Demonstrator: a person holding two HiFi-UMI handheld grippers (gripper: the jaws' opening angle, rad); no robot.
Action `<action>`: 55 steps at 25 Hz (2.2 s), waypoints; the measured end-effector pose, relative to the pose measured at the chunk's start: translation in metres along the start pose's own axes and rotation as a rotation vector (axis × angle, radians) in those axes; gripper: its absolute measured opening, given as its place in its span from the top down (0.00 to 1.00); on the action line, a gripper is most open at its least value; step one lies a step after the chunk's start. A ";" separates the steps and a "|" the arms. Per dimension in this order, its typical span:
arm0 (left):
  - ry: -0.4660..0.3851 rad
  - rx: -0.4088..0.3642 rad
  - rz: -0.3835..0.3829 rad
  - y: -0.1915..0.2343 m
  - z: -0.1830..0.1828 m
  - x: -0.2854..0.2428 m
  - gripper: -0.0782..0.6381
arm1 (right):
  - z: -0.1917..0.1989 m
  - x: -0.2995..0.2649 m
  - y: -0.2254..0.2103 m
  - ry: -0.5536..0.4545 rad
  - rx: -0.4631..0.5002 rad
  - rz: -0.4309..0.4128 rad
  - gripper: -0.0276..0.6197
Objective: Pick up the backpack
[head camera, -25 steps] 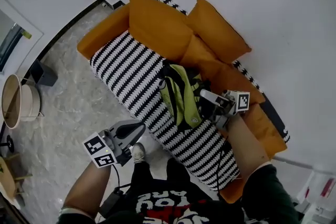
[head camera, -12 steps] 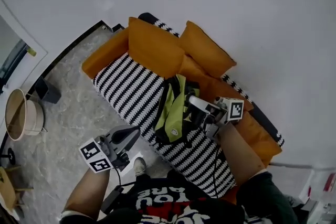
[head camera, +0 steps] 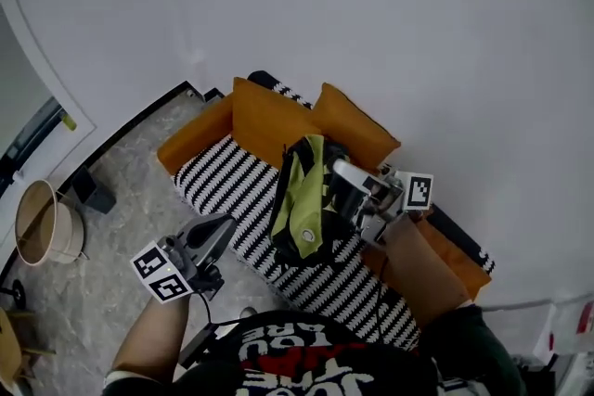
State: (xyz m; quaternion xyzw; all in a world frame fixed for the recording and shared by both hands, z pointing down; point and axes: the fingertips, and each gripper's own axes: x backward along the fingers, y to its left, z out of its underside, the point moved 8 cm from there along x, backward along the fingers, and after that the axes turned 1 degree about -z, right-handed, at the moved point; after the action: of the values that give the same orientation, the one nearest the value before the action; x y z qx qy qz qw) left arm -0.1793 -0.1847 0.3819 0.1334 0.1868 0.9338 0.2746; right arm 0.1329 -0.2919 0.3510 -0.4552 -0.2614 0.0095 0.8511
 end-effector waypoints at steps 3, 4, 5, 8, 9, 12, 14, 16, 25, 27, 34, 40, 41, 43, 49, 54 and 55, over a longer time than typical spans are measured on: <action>-0.028 -0.035 -0.009 0.000 -0.027 0.001 0.87 | -0.022 -0.017 0.017 -0.058 0.033 0.017 0.85; -0.035 -0.048 -0.014 -0.003 -0.034 0.005 0.87 | -0.025 -0.021 0.024 -0.072 0.049 0.025 0.85; -0.043 -0.062 -0.018 -0.006 -0.040 0.010 0.87 | -0.027 -0.025 0.032 -0.081 0.067 0.033 0.85; -0.073 -0.110 -0.014 -0.017 -0.057 0.025 0.87 | -0.027 -0.037 0.056 -0.103 0.129 0.059 0.85; -0.082 -0.127 -0.010 -0.021 -0.062 0.030 0.87 | -0.025 -0.040 0.064 -0.111 0.149 0.066 0.85; -0.097 -0.174 -0.001 -0.036 -0.075 0.044 0.87 | -0.016 -0.050 0.093 -0.131 0.208 0.076 0.85; -0.095 -0.201 -0.009 -0.043 -0.085 0.045 0.87 | -0.017 -0.057 0.112 -0.138 0.246 0.078 0.85; -0.094 -0.214 -0.024 -0.042 -0.101 0.030 0.87 | -0.038 -0.063 0.123 -0.147 0.269 0.080 0.85; -0.132 -0.257 -0.030 -0.050 -0.165 -0.007 0.87 | -0.096 -0.082 0.167 -0.196 0.323 0.103 0.85; -0.139 -0.257 -0.031 -0.045 -0.183 -0.021 0.87 | -0.116 -0.089 0.168 -0.204 0.323 0.111 0.85; -0.160 -0.249 -0.050 -0.041 -0.263 -0.039 0.87 | -0.166 -0.138 0.199 -0.199 0.321 0.151 0.85; -0.171 -0.284 -0.056 -0.040 -0.262 -0.033 0.87 | -0.166 -0.139 0.203 -0.204 0.345 0.134 0.85; -0.173 -0.288 -0.057 -0.041 -0.261 -0.031 0.87 | -0.166 -0.139 0.204 -0.205 0.351 0.132 0.85; -0.171 -0.296 -0.061 -0.040 -0.258 -0.029 0.87 | -0.166 -0.140 0.205 -0.207 0.360 0.126 0.85; -0.174 -0.316 -0.069 -0.040 -0.253 -0.016 0.87 | -0.163 -0.144 0.215 -0.211 0.393 0.126 0.85; -0.177 -0.328 -0.078 -0.040 -0.251 -0.014 0.87 | -0.164 -0.142 0.213 -0.213 0.397 0.125 0.85; -0.176 -0.329 -0.080 -0.039 -0.251 -0.014 0.87 | -0.165 -0.142 0.212 -0.212 0.397 0.125 0.85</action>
State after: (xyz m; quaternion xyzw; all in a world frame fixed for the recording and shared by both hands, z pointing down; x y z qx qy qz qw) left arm -0.2376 -0.2312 0.1387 0.1601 0.0119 0.9248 0.3448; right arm 0.1325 -0.3309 0.0498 -0.2907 -0.3135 0.1613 0.8895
